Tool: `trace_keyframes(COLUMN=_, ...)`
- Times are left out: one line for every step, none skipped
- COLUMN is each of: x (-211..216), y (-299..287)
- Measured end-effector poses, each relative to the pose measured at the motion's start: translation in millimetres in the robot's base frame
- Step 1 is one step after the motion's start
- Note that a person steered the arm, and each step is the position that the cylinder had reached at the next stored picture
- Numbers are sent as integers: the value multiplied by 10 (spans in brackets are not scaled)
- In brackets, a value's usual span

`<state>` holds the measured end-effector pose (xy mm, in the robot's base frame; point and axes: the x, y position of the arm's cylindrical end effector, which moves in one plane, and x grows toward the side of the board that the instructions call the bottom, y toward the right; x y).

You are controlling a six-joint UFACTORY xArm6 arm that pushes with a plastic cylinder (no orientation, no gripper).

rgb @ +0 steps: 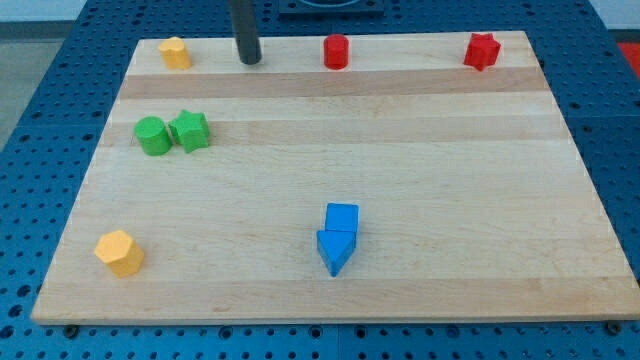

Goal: Slide the red circle towards the red star

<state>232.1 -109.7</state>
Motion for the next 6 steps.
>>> trace_keyframes(x=-18, y=321)
trace_keyframes(x=-18, y=638)
trace_keyframes(x=-18, y=963)
trace_keyframes(x=-18, y=1298)
trace_keyframes(x=-18, y=1580)
trace_keyframes(x=-18, y=1899)
